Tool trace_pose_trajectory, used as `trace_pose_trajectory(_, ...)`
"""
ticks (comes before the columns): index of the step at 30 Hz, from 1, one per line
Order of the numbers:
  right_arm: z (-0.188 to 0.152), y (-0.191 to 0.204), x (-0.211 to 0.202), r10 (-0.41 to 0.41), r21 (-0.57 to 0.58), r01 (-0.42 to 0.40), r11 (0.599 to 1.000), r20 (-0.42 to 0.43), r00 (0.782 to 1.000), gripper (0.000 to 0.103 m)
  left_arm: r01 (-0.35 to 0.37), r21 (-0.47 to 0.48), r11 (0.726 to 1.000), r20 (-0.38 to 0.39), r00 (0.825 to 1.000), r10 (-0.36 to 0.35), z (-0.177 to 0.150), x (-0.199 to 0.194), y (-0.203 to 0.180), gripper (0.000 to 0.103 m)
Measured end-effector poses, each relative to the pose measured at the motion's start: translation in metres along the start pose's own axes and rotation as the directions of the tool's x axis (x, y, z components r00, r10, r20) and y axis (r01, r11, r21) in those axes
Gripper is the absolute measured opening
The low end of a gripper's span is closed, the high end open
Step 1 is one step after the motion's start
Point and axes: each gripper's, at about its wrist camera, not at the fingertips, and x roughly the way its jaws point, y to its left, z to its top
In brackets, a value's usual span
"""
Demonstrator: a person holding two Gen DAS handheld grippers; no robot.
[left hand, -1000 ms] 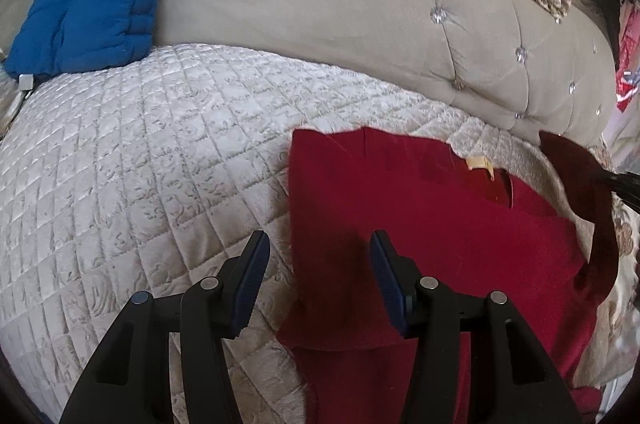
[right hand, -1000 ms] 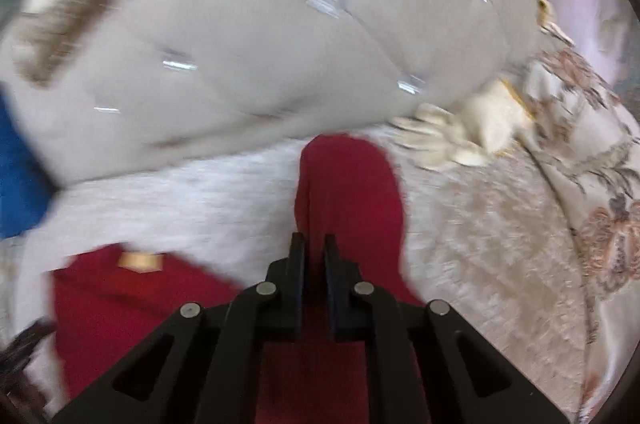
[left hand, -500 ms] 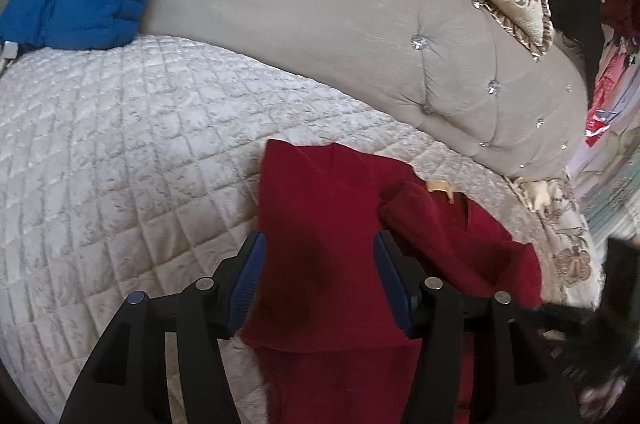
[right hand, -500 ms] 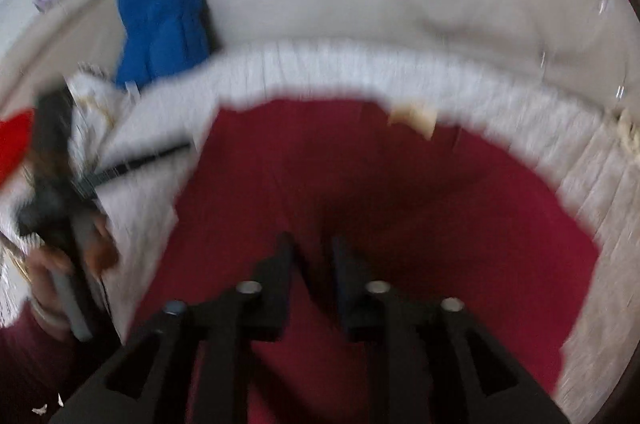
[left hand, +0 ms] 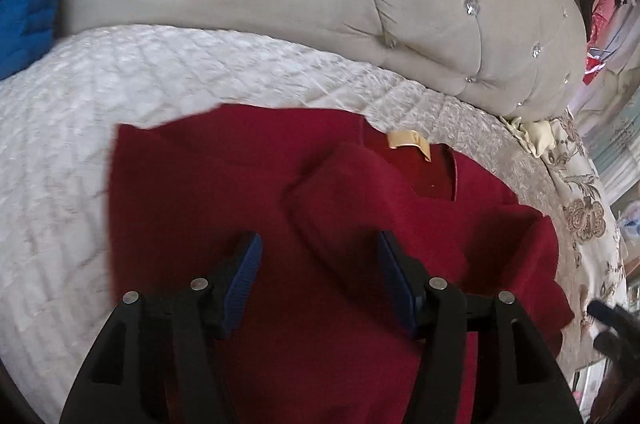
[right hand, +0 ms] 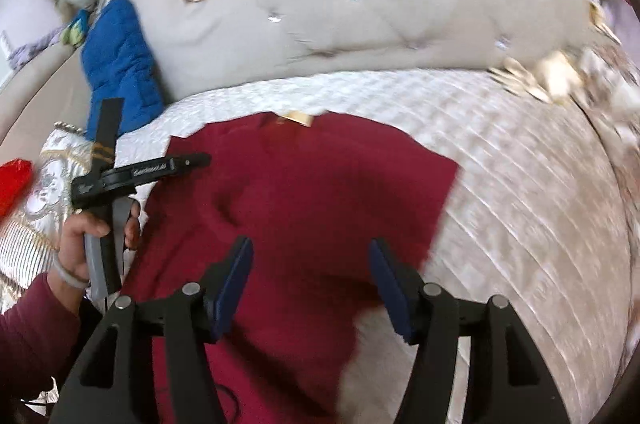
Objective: Fold small clothes
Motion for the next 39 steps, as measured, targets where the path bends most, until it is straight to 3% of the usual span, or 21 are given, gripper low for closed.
trace_pose_trajectory(1,-0.003,-0.006,-0.002,-0.008,0.012,0.008,1.000,-0.004,1.000,0.064,-0.004,-0.006,1.000,0.002,1.000,0.004,0.001,0.004,-0.004,0.032)
trace_pose_trajectory(2,-0.007,-0.012,-0.004,-0.015,0.025,0.015,1.000,-0.006,1.000,0.065,0.006,-0.010,1.000,0.010,1.000,-0.006,0.001,0.004,-0.005,0.014)
trace_pose_trajectory(4,-0.010,-0.021,-0.007,-0.031,0.047,0.031,0.998,-0.003,1.000,0.068,0.066,-0.020,0.998,0.042,0.997,-0.065,0.005,-0.002,-0.010,0.000)
trace_pose_trajectory(6,-0.011,-0.025,-0.008,-0.047,0.067,0.046,0.997,0.009,0.999,0.071,0.113,0.003,0.994,0.129,0.985,-0.113,0.008,-0.022,-0.015,0.000)
trace_pose_trajectory(9,-0.007,-0.029,-0.002,-0.062,0.100,0.060,0.993,0.012,0.998,0.072,0.115,0.002,0.993,0.244,0.963,-0.112,0.012,-0.065,-0.008,0.000)
trace_pose_trajectory(10,-0.006,-0.029,0.000,-0.057,0.106,0.055,0.993,0.014,0.998,0.073,0.107,-0.009,0.994,0.290,0.952,-0.100,0.013,-0.083,0.001,0.000)
trace_pose_trajectory(12,-0.003,-0.028,0.008,-0.052,0.120,0.049,0.992,0.016,0.999,0.079,0.077,-0.044,0.996,0.323,0.945,-0.059,0.011,-0.100,0.018,0.000)
trace_pose_trajectory(18,0.009,-0.050,0.044,-0.086,0.258,0.092,0.962,-0.035,0.996,0.081,0.003,-0.130,0.992,0.171,0.985,0.020,-0.017,-0.077,0.050,0.000)
trace_pose_trajectory(23,0.023,-0.073,0.073,-0.043,0.381,0.062,0.923,-0.059,0.997,0.079,-0.078,-0.087,0.993,0.157,0.983,0.091,-0.028,-0.073,0.041,0.000)
trace_pose_trajectory(26,0.032,-0.061,0.082,-0.101,0.273,0.121,0.954,-0.086,0.991,0.029,-0.109,-0.094,0.990,0.125,0.985,0.120,-0.031,-0.068,0.044,0.000)
trace_pose_trajectory(28,0.038,-0.050,0.075,-0.161,0.194,0.166,0.967,-0.040,0.986,0.021,-0.124,-0.102,0.987,0.098,0.986,0.134,-0.037,-0.061,0.049,0.000)
trace_pose_trajectory(32,0.046,-0.053,0.086,-0.249,0.146,0.251,0.957,-0.027,0.968,0.018,-0.145,-0.092,0.985,0.089,0.984,0.153,-0.044,-0.055,0.046,0.000)
trace_pose_trajectory(36,0.044,-0.060,0.080,-0.216,0.184,0.214,0.959,-0.011,0.976,0.019,-0.168,-0.035,0.985,0.077,0.982,0.170,-0.050,-0.056,0.036,0.000)
trace_pose_trajectory(37,0.041,-0.063,0.074,-0.190,0.214,0.189,0.958,-0.017,0.982,0.021,-0.169,-0.027,0.985,0.071,0.983,0.170,-0.052,-0.057,0.035,0.000)
trace_pose_trajectory(39,0.031,-0.071,0.063,-0.156,0.265,0.160,0.951,-0.038,0.987,0.039,-0.164,-0.020,0.986,0.062,0.984,0.165,-0.055,-0.061,0.034,0.001)
